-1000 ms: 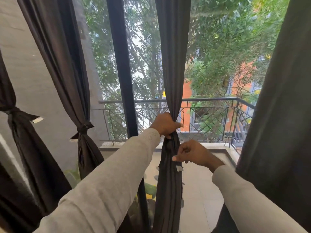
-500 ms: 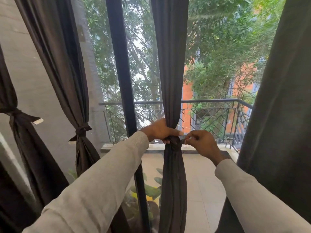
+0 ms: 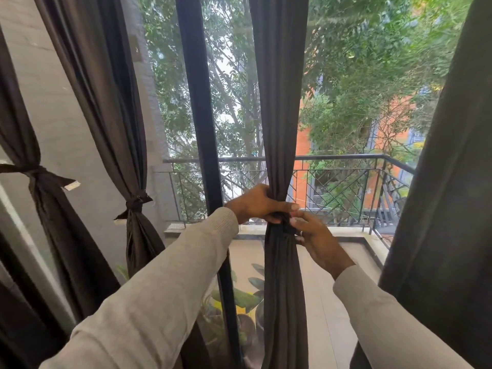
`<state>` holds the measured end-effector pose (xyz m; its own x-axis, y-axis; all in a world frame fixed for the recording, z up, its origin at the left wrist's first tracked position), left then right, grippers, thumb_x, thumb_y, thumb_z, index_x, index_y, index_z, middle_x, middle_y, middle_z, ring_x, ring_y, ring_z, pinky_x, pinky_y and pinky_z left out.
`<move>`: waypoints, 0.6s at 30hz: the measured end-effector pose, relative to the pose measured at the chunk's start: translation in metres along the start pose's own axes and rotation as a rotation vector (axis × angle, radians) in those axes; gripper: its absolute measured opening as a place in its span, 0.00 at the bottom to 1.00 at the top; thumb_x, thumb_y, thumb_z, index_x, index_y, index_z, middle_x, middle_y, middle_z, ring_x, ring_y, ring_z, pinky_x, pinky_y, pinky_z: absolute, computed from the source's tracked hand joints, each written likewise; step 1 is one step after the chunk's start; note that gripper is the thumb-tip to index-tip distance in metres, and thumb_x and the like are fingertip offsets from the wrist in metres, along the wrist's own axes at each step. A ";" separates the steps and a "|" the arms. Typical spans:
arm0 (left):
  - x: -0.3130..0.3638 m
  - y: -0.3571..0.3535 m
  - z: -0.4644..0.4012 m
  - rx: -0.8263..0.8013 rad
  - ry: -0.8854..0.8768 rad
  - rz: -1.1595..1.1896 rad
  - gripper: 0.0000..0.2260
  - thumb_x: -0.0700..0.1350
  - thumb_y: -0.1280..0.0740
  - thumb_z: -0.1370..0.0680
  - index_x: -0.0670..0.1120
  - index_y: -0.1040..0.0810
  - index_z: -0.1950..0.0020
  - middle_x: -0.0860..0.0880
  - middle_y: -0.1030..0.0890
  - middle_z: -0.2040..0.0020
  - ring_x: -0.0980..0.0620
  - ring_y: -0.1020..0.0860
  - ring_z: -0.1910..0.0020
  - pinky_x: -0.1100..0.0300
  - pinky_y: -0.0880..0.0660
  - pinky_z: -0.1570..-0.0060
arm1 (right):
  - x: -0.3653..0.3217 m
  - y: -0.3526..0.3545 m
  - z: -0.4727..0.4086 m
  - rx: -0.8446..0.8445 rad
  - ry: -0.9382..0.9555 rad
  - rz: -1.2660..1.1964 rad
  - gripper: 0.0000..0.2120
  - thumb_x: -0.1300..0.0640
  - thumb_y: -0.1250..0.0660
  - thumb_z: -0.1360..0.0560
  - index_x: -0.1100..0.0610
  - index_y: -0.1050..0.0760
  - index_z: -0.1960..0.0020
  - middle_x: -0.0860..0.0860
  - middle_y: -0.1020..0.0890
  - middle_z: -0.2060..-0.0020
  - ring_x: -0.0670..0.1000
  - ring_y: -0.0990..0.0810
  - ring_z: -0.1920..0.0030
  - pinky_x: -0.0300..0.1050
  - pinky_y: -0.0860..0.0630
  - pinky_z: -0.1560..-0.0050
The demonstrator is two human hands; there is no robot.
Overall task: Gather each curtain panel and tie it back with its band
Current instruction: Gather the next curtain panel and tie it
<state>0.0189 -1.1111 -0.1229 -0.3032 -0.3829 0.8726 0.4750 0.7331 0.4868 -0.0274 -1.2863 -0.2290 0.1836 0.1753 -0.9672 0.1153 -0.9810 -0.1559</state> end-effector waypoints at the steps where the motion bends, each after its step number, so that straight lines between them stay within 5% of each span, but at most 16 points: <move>1: -0.002 0.001 0.000 -0.013 -0.002 0.007 0.13 0.47 0.18 0.25 0.41 0.15 0.46 0.43 0.12 0.50 0.47 0.12 0.51 0.55 0.13 0.50 | 0.002 0.001 0.000 -0.003 -0.010 -0.001 0.11 0.53 0.31 0.24 0.53 0.18 0.43 0.52 0.14 0.48 0.54 0.16 0.44 0.54 0.24 0.42; 8: -0.017 -0.001 -0.001 -0.021 -0.061 0.001 0.11 0.35 0.20 0.25 0.42 0.15 0.46 0.42 0.15 0.44 0.42 0.13 0.47 0.46 0.14 0.44 | 0.009 0.016 0.000 -0.010 -0.056 -0.138 0.14 0.59 0.39 0.14 0.64 0.19 0.38 0.61 0.15 0.44 0.58 0.15 0.44 0.56 0.20 0.44; 13: -0.020 0.002 -0.004 -0.060 -0.058 -0.002 0.15 0.30 0.25 0.23 0.44 0.17 0.40 0.44 0.14 0.44 0.42 0.13 0.46 0.49 0.13 0.48 | 0.008 0.016 -0.006 0.121 -0.038 0.058 0.05 0.66 0.27 0.21 0.58 0.19 0.51 0.56 0.16 0.54 0.58 0.18 0.53 0.47 0.18 0.57; 16: -0.020 0.009 -0.001 -0.099 0.001 -0.024 0.14 0.30 0.28 0.21 0.45 0.18 0.40 0.45 0.14 0.45 0.44 0.14 0.46 0.54 0.14 0.49 | 0.005 0.019 -0.012 0.216 -0.015 0.199 0.19 0.61 0.18 0.29 0.53 0.22 0.43 0.55 0.17 0.46 0.57 0.18 0.49 0.48 0.19 0.56; 18: -0.023 0.014 -0.002 -0.166 0.022 -0.055 0.15 0.31 0.27 0.23 0.41 0.16 0.37 0.41 0.13 0.41 0.40 0.14 0.41 0.45 0.16 0.39 | 0.002 0.021 -0.016 0.186 -0.012 0.265 0.32 0.58 0.15 0.32 0.49 0.25 0.33 0.52 0.21 0.37 0.56 0.20 0.42 0.52 0.19 0.47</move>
<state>0.0346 -1.0928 -0.1363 -0.3156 -0.4336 0.8440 0.5886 0.6083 0.5326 -0.0092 -1.3050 -0.2308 0.1715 -0.0883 -0.9812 -0.1157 -0.9909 0.0689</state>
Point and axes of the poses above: each hand's wrist, its own z-axis away from the middle knuckle, its own y-axis out of the back of the hand, x = y × z, the point moved 2 cm from there along -z, towards the middle knuckle
